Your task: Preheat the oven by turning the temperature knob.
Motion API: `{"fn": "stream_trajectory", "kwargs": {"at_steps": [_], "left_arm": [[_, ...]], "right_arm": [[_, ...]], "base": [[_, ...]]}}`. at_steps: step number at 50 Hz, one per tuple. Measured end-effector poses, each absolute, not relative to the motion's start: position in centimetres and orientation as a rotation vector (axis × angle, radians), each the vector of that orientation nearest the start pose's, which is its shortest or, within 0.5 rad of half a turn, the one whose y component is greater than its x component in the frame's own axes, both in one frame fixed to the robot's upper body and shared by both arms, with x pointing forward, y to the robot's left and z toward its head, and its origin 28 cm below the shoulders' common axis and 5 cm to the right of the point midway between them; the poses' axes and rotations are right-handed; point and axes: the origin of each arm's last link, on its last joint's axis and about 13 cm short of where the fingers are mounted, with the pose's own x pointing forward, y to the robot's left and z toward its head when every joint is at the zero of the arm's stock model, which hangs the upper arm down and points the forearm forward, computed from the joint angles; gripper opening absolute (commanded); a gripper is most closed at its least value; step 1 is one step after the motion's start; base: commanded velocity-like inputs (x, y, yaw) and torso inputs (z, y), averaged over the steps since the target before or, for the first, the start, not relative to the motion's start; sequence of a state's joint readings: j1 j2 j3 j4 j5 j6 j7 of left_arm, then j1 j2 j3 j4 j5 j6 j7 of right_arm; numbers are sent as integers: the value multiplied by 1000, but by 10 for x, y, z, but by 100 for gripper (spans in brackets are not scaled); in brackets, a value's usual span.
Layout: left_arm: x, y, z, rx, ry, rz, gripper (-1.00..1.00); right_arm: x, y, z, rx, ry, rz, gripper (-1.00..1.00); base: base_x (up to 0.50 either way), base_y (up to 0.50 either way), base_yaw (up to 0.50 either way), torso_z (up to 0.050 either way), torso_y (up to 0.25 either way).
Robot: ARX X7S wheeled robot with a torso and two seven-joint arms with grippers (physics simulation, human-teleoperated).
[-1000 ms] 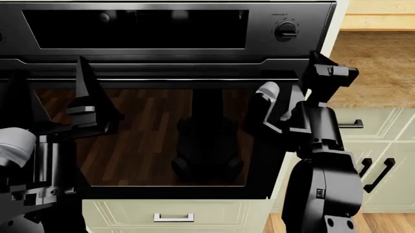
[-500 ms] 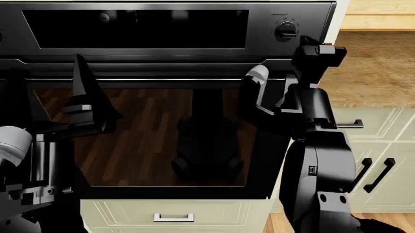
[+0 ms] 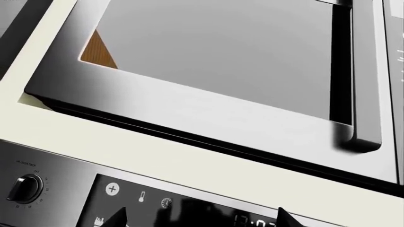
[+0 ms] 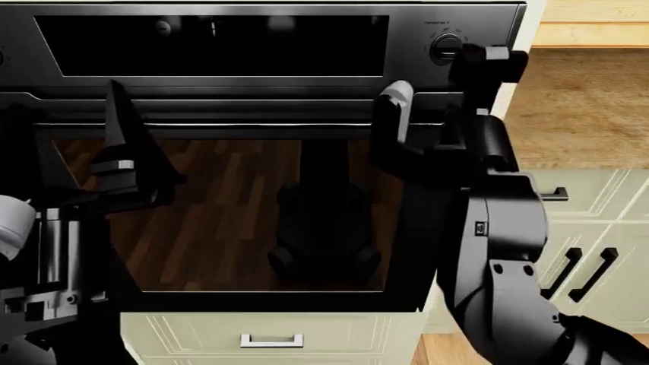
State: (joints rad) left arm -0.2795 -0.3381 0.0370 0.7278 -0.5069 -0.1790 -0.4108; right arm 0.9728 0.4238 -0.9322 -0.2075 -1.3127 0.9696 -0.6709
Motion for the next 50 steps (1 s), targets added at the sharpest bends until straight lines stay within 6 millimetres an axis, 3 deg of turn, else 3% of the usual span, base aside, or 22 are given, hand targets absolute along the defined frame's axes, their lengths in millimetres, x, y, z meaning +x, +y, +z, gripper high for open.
{"fn": "stream_trajectory", "kwargs": {"at_steps": [50], "left_arm": [[210,227,209,-246,-711,29,100]], "right_arm": [[317,-104,276,-1614,-70,-253,100]], "base": [[0,0,0,0,0]]}}
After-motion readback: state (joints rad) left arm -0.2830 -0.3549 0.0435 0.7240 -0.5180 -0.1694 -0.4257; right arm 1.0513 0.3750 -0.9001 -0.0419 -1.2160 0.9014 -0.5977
